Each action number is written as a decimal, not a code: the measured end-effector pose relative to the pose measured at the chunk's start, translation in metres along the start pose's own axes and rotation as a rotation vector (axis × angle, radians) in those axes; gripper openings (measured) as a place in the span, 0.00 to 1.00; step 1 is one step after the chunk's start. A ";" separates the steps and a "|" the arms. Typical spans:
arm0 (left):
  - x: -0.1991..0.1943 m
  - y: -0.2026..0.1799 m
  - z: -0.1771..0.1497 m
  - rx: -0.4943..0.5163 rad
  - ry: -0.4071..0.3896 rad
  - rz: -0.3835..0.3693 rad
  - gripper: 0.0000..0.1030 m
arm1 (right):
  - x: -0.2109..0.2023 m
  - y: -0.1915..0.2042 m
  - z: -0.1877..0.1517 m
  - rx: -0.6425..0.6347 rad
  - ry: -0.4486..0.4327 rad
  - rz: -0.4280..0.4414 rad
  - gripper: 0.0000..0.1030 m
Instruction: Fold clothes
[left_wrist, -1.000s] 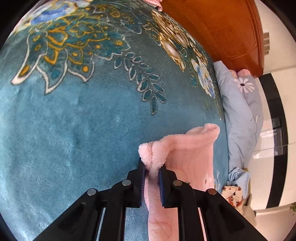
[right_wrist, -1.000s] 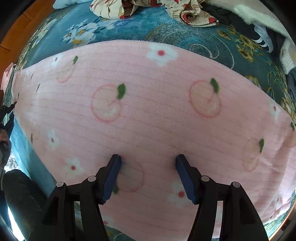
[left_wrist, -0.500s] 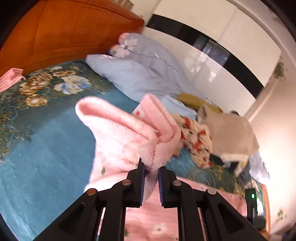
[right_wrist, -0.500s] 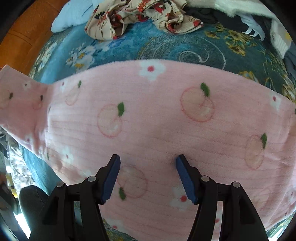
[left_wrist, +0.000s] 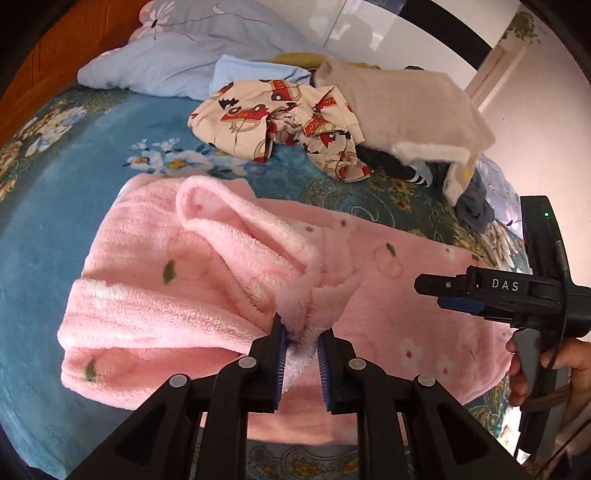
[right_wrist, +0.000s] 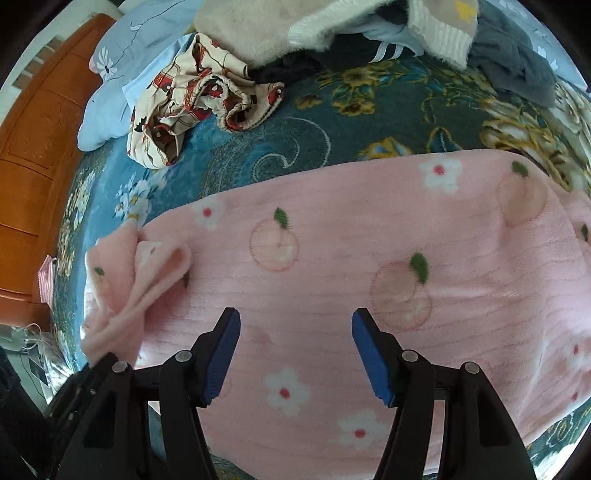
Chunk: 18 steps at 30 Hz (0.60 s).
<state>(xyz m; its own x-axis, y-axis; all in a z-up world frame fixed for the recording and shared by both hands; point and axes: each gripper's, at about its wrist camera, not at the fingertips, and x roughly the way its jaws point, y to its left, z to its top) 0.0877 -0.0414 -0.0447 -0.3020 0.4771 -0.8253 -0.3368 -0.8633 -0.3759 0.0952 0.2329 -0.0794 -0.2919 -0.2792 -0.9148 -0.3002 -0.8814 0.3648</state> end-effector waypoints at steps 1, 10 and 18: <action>-0.003 0.004 -0.002 -0.043 0.014 -0.055 0.41 | 0.002 0.003 0.002 0.007 -0.004 0.009 0.62; -0.041 0.101 -0.017 -0.487 -0.113 -0.162 0.60 | -0.005 0.065 0.023 -0.131 -0.053 0.079 0.62; -0.012 0.131 -0.028 -0.651 -0.023 -0.091 0.60 | 0.022 0.186 0.016 -0.471 -0.015 0.138 0.62</action>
<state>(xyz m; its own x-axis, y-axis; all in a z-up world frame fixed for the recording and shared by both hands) 0.0724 -0.1645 -0.0959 -0.3192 0.5498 -0.7719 0.2449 -0.7390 -0.6277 0.0189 0.0687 -0.0286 -0.3146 -0.4027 -0.8596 0.1844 -0.9142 0.3608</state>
